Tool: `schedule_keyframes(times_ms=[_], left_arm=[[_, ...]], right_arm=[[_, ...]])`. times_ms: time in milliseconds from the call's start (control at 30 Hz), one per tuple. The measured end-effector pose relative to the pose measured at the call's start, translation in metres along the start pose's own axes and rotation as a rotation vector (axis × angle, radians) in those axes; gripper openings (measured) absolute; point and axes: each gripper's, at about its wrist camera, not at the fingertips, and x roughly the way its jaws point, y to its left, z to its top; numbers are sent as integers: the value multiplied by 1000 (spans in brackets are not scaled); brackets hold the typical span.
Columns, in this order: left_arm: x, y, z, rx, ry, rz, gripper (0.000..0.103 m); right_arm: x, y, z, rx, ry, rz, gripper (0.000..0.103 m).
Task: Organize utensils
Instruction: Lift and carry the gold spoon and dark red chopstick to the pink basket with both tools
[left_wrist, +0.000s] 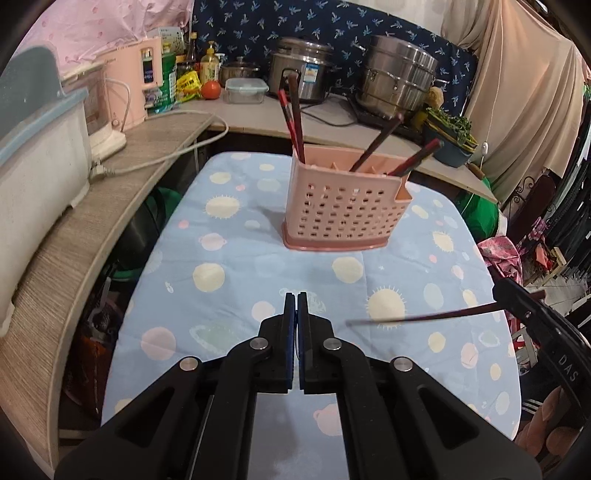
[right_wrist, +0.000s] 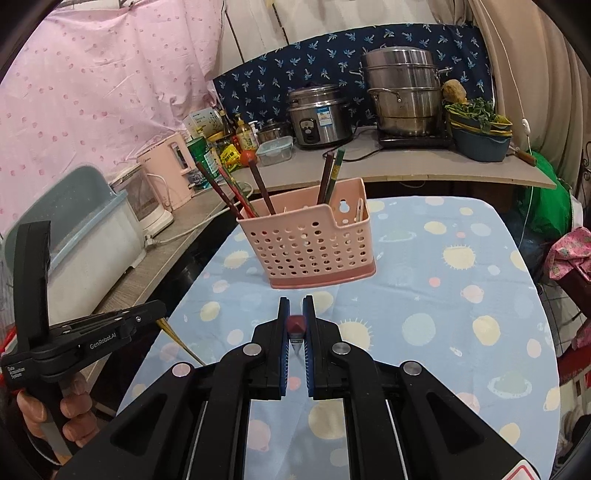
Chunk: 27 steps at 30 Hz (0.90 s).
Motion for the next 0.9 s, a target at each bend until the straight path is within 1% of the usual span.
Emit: schedule_keyframes(times_ms=[167,300,367,533,633,733,833,900], left_arm=[[-19,-5,30,20,-66,-17,1],[-32,-11,66,33,-137,-26,1],[-37,-15,85,39,-180,-18,1],[-40,-25,125,53,-250,-12,1],[-34,-30,148,52,-276,-6,1],[-24,-32,163,45,-283,0,1],[-13,-33,175,38,-278,5,1],[-3,-33,180,36,-267,8,1]], right_arm=[[-6,2,32,-14,-59,1,7],[-12,1,62,-8,-121,9,7],[-15,1,81,-3,-161,9,7],[-19,3,131,7,-255,15,7],[-14,5,160,9,-291,19,7],[-6,8,186,3,-321,16,7],[5,14,203,-10,-344,-2,7],[19,15,212,-15,-334,-12,7]])
